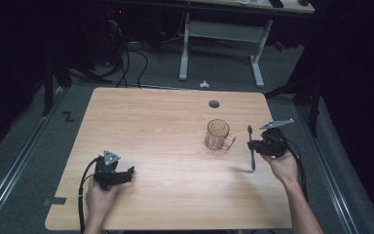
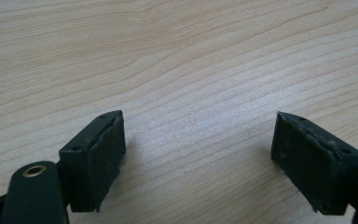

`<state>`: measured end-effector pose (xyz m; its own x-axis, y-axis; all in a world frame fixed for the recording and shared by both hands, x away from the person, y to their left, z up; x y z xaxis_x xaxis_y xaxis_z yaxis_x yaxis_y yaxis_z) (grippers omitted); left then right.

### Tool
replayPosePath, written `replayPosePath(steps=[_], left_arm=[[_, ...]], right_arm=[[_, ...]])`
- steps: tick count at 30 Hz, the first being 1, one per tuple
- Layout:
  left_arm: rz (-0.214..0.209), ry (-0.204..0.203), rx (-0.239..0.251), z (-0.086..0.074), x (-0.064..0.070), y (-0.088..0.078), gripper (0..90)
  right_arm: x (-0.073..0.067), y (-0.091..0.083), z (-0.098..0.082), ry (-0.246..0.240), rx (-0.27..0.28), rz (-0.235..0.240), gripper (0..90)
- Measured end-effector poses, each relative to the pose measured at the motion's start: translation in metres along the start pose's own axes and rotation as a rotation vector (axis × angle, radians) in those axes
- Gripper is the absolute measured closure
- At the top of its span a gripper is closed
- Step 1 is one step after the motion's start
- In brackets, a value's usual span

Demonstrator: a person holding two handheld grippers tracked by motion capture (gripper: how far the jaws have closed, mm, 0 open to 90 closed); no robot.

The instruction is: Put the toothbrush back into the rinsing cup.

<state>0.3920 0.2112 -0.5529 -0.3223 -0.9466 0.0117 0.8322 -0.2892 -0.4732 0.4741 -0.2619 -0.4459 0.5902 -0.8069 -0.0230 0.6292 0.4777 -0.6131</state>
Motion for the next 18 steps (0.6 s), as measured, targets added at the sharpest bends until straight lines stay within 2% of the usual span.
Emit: replayPosePath(steps=[14, 18], left_arm=[[0.0, 0.0, 0.0, 0.0, 0.0, 0.0, 18.2], [0.0, 0.0, 0.0, 0.0, 0.0, 0.0, 18.2]], right_arm=[[-0.014, -0.003, 0.007, -0.003, 0.063, 0.047, 79.5], [-0.017, -0.003, 0.01, 0.009, 0.089, 0.066, 79.5]])
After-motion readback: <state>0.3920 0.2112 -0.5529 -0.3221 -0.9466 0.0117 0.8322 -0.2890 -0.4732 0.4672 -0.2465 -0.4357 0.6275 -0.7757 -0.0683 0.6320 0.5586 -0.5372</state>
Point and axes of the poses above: each handheld gripper's, and its own axes: y roughly forward along the jaws, z roughly out of its top, x roughly to its right, the point moved 6 cm from there along y, roughly forward along the jaws, and after that the axes turned 14 degrees about x, right-handed, at the moved point
